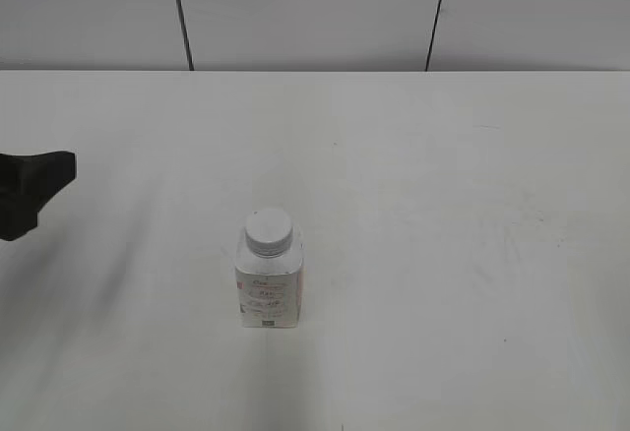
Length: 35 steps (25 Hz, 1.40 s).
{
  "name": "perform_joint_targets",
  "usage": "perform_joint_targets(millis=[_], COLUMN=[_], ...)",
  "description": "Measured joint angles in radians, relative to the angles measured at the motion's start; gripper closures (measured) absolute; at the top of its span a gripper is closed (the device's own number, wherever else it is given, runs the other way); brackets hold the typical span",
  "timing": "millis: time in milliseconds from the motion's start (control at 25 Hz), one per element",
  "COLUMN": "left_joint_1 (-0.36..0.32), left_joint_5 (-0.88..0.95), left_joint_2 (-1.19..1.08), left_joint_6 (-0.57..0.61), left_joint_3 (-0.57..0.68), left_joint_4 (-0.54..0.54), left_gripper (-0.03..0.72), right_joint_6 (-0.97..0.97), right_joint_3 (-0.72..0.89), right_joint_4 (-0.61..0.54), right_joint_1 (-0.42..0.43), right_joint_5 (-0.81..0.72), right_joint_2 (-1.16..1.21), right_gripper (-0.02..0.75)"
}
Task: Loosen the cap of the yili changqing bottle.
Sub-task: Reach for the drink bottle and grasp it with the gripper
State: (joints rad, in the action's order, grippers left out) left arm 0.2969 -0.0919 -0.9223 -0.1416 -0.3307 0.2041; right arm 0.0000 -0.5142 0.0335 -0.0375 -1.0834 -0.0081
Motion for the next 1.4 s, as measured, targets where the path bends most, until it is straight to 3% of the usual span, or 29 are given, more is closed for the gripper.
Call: perform_joint_targets(millis=[160, 280, 800, 1080, 1400], left_joint_1=[-0.004, -0.004, -0.055, -0.100, -0.143], left_joint_5=[-0.148, -0.261, -0.486, -0.626, -0.943], left_joint_2=[-0.147, -0.241, -0.488, -0.610, -0.816], left_joint_6=[-0.002, -0.002, -0.004, -0.004, -0.004], left_joint_3=[0.001, 0.001, 0.001, 0.000, -0.008], left_joint_4=[0.040, 0.139, 0.762, 0.829, 0.937], left_gripper=[0.123, 0.123, 0.123, 0.123, 0.128], right_joint_6=[0.000, 0.000, 0.000, 0.000, 0.000], right_joint_3=[0.000, 0.000, 0.000, 0.000, 0.000], right_joint_4=[0.001, 0.001, 0.001, 0.001, 0.001], right_joint_1=[0.000, 0.000, 0.000, 0.000, 0.000], right_joint_5=[0.000, 0.000, 0.000, 0.000, 0.000], right_joint_2=[0.000, 0.000, 0.000, 0.000, 0.000], right_gripper=[0.186, 0.186, 0.186, 0.186, 0.186])
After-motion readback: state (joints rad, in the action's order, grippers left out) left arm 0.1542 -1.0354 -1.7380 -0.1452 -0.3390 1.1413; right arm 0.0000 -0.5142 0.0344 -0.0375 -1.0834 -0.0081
